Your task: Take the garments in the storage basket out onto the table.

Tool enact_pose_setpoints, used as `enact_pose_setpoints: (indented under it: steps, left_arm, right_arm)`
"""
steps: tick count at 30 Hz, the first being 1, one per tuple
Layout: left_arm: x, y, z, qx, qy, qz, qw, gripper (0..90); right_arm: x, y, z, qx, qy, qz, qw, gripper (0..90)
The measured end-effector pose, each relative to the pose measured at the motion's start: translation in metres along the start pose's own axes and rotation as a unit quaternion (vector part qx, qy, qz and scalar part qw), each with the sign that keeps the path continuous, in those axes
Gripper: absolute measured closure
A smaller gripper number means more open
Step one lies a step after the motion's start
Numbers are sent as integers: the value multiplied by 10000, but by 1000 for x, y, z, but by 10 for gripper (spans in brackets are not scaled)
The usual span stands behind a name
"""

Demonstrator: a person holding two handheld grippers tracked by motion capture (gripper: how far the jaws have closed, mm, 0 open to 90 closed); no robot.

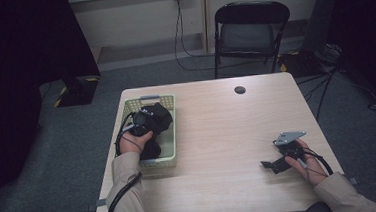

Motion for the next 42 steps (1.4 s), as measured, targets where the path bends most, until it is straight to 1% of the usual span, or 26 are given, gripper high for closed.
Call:
enact_pose_setpoints:
  steps: [1,3,7,12,17,19,20,21,26,32,34,35,39,40,42]
  left_arm:
    - [0,4,-1,106,59,58,9999,566]
    - [0,10,-3,222,109,125,9996,567]
    - [0,20,-6,380,79,133,9992,567]
    - [0,30,-8,673,206,240,9972,568]
    - [3,39,-10,820,128,296,9961,568]
    - [5,45,-12,945,142,361,9948,568]
    - [5,47,-12,981,117,372,9944,568]
    - [6,50,-13,1060,130,397,9935,568]
    - [8,62,-16,1188,87,447,9919,569]
    - [12,76,-19,1406,54,549,9885,569]
    - [13,80,-20,1443,11,580,9878,570]
    - [15,83,-20,1490,9,595,9870,570]
    - [19,90,-22,1575,-65,675,9852,573]
    - [19,90,-22,1575,-65,675,9852,574]
    - [22,95,-24,1602,-126,696,9846,576]
  right_arm:
    - [0,0,0,0,0,0,10000,0]
    - [0,0,0,0,0,0,10000,0]
    - [0,0,0,0,0,0,10000,0]
    - [0,0,0,0,0,0,10000,0]
    - [0,0,0,0,0,0,10000,0]
    - [0,0,0,-1,0,1,10000,0]
    - [0,0,0,-1,0,0,10000,0]
    - [0,0,0,0,-1,0,10000,0]
    - [0,0,0,0,0,1,10000,0]
    - [0,0,0,0,0,0,10000,0]
    - [0,0,0,0,0,0,10000,0]
    - [0,0,0,0,0,0,10000,0]
    - [0,0,0,0,0,1,10000,0]
    - [0,0,0,-1,0,0,10000,0]
    - [0,0,0,0,0,0,10000,0]
Point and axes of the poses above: each handheld gripper's, and its own axes: y roughly backward along the jaws, z roughly out of its underside, x roughly to its right, the point moved 2 cm from there along -y, roughly forward along the jaws, and after that the axes turned 3 degrees about y, right-handed, at the moved point
